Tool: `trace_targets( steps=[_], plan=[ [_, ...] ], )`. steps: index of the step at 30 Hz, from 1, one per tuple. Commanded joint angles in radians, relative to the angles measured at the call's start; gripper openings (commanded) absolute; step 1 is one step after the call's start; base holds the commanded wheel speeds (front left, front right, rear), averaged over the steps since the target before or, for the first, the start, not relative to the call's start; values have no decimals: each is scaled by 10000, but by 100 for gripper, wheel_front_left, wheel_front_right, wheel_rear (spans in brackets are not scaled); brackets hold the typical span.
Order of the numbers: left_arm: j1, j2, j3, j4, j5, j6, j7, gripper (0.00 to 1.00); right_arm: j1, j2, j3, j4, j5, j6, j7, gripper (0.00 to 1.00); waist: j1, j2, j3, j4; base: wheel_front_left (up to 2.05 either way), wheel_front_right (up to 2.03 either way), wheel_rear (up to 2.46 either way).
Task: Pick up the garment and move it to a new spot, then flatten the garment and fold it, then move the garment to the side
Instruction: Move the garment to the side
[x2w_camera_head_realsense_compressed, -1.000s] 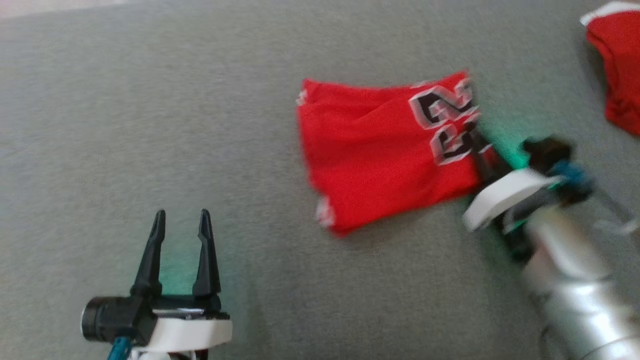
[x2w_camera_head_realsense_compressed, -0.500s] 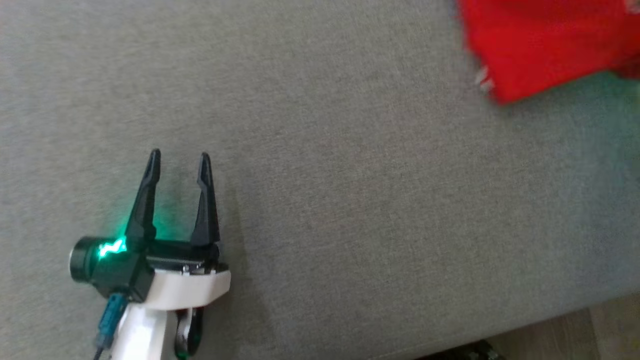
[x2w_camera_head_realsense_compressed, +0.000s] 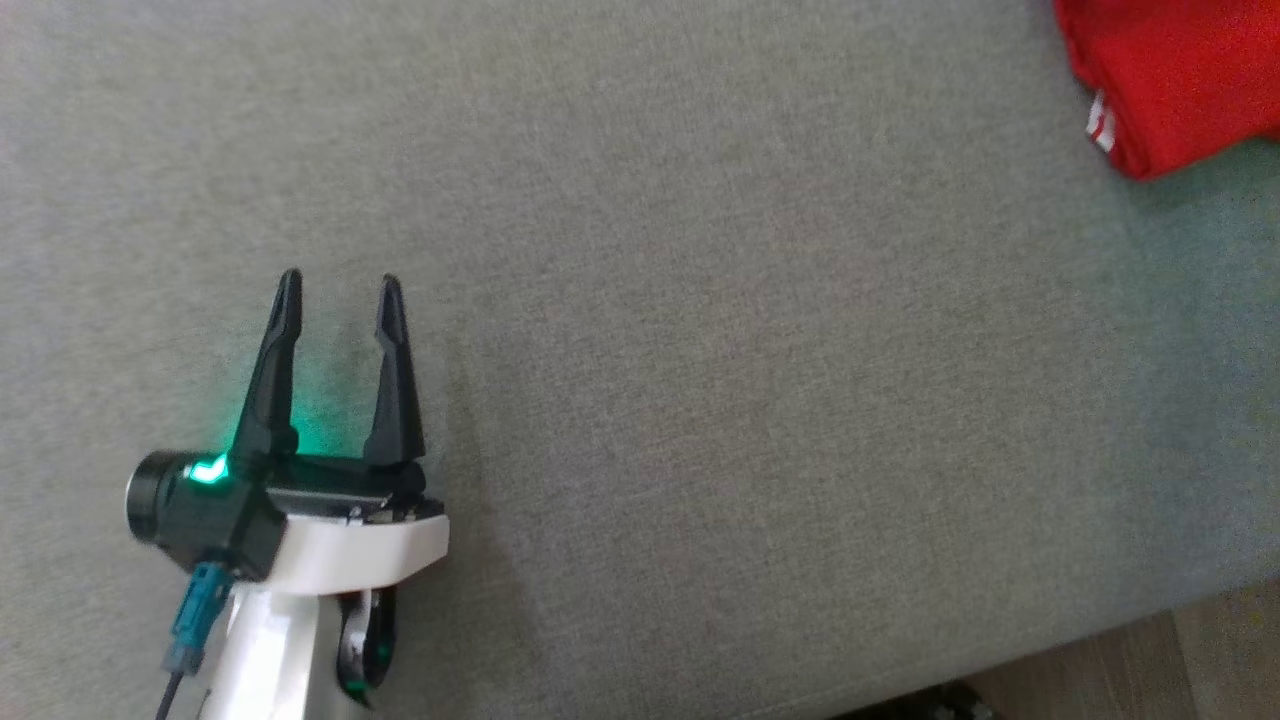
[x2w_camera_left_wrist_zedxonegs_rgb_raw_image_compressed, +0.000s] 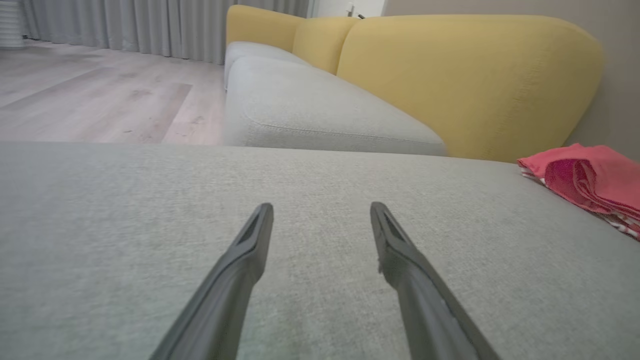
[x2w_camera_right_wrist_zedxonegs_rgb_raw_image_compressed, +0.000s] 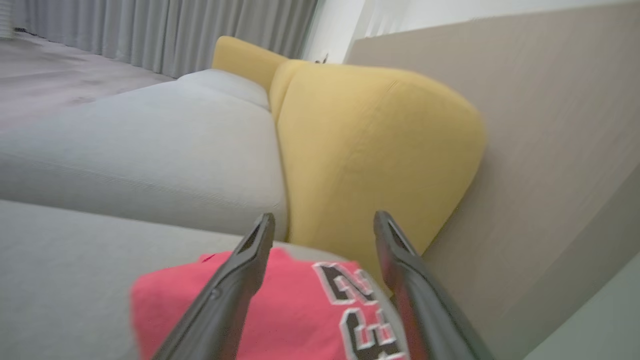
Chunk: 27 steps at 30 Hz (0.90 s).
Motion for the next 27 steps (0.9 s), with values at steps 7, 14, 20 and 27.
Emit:
trace_targets(
  steps=[7, 14, 20, 27],
  plan=[
    [513, 3, 385, -254, -610, 521, -11, 100, 1787, 1591, 1850, 675, 839, 67, -697, 100, -1, 0, -2025, 514, 0, 0, 0],
    [1537, 3, 300, -168, -840, 976, -11, 100, 3222, 2379, 4265, 966, 2025, 67, -854, 100, -1, 0, -3912, 995, 0, 0, 0],
    [2735, 3, 343, 68, -1066, 1130, -11, 100, 4946, 2785, 4886, 138, 1752, 67, -858, 100, -1, 0, -5326, 1196, 0, 0, 0],
    [3215, 3, 473, 102, -1048, 1256, -11, 100, 5548, 2962, 4858, -156, 1396, 67, -859, 100, -1, 0, -5590, 1130, 0, 0, 0]
  ],
)
